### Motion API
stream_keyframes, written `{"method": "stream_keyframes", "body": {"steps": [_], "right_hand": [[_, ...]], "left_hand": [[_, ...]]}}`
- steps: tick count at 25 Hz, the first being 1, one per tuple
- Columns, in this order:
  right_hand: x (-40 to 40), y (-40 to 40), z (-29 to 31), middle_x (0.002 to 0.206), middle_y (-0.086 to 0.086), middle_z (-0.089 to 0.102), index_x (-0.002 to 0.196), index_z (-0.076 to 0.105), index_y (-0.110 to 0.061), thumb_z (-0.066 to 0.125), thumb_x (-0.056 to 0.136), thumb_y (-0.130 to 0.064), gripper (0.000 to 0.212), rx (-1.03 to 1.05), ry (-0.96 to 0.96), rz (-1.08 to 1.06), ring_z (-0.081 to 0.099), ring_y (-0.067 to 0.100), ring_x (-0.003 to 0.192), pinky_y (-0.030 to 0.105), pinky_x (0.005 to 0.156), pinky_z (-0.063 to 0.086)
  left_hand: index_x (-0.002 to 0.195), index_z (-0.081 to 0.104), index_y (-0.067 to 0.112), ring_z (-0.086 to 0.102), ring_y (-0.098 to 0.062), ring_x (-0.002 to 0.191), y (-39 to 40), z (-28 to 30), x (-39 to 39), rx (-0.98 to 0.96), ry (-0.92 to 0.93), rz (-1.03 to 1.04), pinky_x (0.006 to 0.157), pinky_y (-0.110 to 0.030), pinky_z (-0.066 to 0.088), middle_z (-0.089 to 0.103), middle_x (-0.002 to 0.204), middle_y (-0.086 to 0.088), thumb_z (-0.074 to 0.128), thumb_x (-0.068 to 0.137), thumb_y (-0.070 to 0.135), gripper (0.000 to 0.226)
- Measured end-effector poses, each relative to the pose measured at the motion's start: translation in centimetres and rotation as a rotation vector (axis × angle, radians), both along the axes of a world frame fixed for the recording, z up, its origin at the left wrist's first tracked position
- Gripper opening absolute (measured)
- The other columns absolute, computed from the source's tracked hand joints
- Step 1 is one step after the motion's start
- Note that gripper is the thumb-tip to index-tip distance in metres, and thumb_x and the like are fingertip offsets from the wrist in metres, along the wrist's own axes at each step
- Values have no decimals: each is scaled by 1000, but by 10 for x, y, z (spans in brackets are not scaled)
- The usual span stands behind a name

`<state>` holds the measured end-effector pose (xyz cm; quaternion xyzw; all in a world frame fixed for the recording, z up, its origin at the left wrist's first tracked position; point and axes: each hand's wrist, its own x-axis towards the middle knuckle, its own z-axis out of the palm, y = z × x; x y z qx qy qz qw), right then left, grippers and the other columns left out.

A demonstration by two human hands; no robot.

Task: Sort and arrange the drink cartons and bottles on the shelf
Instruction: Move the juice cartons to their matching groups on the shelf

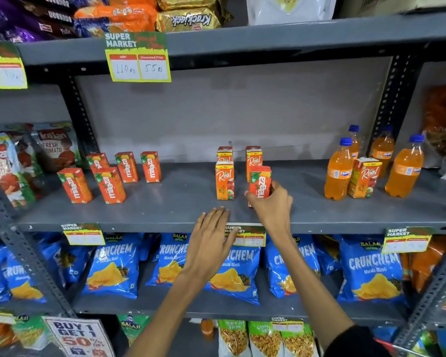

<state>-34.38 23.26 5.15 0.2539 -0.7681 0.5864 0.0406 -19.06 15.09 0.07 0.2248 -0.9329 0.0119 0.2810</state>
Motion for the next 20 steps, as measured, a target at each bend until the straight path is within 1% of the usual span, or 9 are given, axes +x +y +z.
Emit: {"method": "stream_keyframes", "body": {"steps": [1,2,4,8,11,13,15,17,20], "right_hand": [[9,1,2,93,0,76,104,69,-14,84,74,-41,43,-15,13,7,68,8,76,17,62,51],[20,1,4,90,-2,76,101,69,-16,83,73,-42,41,-28,17,21,70,7,75,21,64,56],[43,-8,7,85,-5,77,96,70,-20,83,70,-43,37,-54,18,77,74,9,76,33,74,62],[95,-64,17,94,4,79,104,71,-15,87,69,-39,46,-57,-1,207,75,23,88,46,87,60],[136,-123,25,97,7,79,101,71,-12,90,68,-35,44,-54,-4,247,75,23,88,47,86,60],[151,-151,28,96,8,79,91,69,-18,90,67,-33,35,-35,16,250,75,22,87,45,87,60],[166,-179,27,94,7,79,86,67,-23,91,67,-32,32,-13,17,255,75,21,86,43,86,60],[174,-201,22,95,8,79,88,70,-18,91,67,-31,32,4,25,235,75,22,87,43,87,60],[174,-219,15,100,11,79,96,73,-9,90,70,-29,37,52,51,190,75,24,91,43,89,59]], "left_hand": [[147,45,15,40,-19,144,-6,-1,8,-2,22,10,125,-40,23,48,154,-4,37,104,47,55],[146,47,14,42,-20,143,-13,-2,18,-1,41,20,124,-40,24,50,152,-4,40,104,46,54],[143,51,12,45,-22,141,-31,-3,40,1,56,40,123,-40,27,53,149,-6,45,102,44,52],[141,53,11,48,-22,139,-78,-3,92,3,66,91,121,-41,30,55,147,-5,48,102,43,51],[142,53,12,48,-22,138,-119,-2,134,-3,58,112,121,-42,32,56,146,-5,49,102,43,51],[142,52,11,48,-24,139,-136,2,147,-8,44,104,120,-41,32,55,147,-7,49,102,42,51],[144,50,10,45,-25,141,-151,4,160,-18,-1,82,121,-41,30,53,149,-9,46,102,42,52],[145,47,9,43,-25,142,-164,4,168,-28,-28,58,122,-41,29,51,151,-10,44,103,41,53],[146,45,8,41,-25,144,-173,3,170,-32,-26,59,123,-42,27,48,152,-10,43,103,41,54]]}}
